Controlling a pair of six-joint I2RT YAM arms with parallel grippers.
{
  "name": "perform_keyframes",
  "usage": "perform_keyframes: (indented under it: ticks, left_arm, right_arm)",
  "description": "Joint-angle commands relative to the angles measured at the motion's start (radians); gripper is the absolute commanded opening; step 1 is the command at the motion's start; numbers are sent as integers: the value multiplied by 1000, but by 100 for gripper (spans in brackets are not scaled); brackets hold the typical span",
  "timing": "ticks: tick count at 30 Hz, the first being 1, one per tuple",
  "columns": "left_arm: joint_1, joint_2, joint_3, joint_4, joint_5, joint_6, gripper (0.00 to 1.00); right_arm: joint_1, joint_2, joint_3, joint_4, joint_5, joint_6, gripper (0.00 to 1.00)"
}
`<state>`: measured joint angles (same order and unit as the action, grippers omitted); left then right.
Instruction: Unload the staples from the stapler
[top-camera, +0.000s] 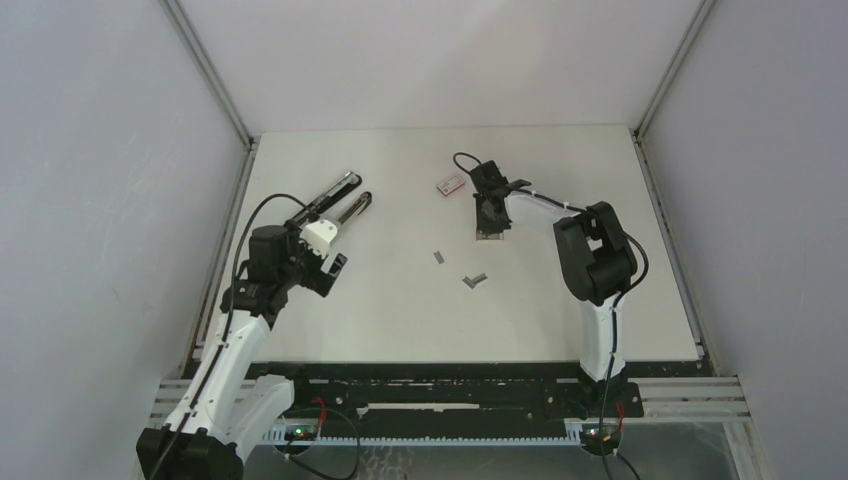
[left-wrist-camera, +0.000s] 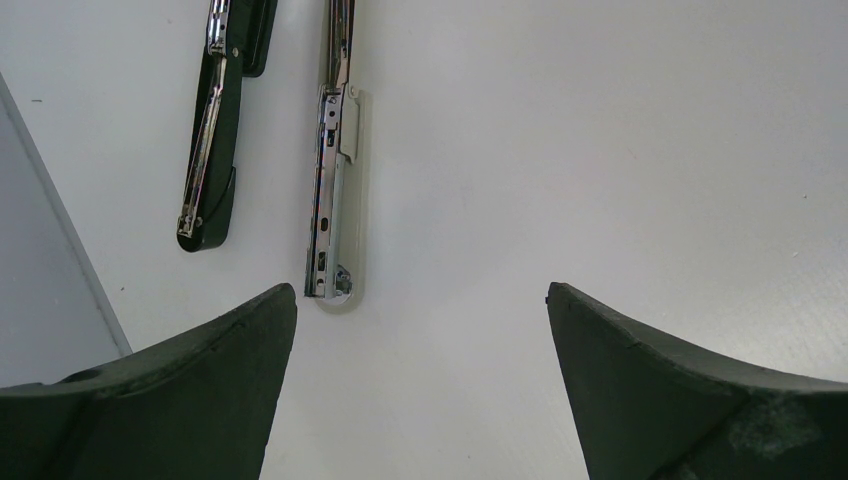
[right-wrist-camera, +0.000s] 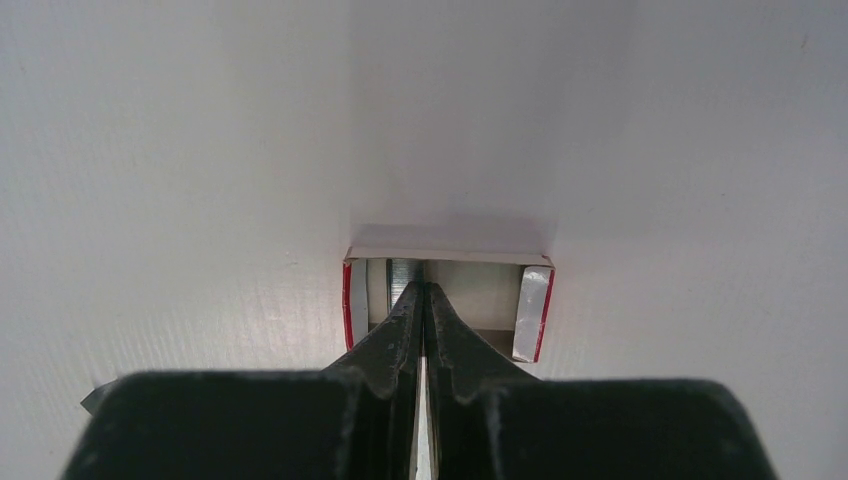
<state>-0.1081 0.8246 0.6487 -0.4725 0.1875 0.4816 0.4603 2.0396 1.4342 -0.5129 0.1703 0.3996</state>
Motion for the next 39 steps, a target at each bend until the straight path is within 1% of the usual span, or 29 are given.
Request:
perform_keyframes:
  ticks: [1, 4, 22, 28, 33, 39]
  left_arm:
    - [6, -2, -21, 40, 6, 14, 100]
    - [5, -3, -22, 40, 6, 14, 100]
    - [6, -5, -21, 40, 4, 14, 100]
    - [5, -5, -21, 41, 4, 14, 100]
    - [6, -5, -21, 40, 4, 13, 100]
    - [5, -9, -21, 40, 1, 12, 100]
  right_arm:
    - [13, 7, 47, 19, -7, -6, 0]
    - [21, 11, 53, 16, -8, -9, 0]
    - [23, 8, 76, 5, -20, -22, 11]
    - [23, -35, 85, -3, -12, -44, 14]
    - [26, -89, 69, 13, -8, -67, 19]
    - [43, -122, 40, 38, -90, -96, 25]
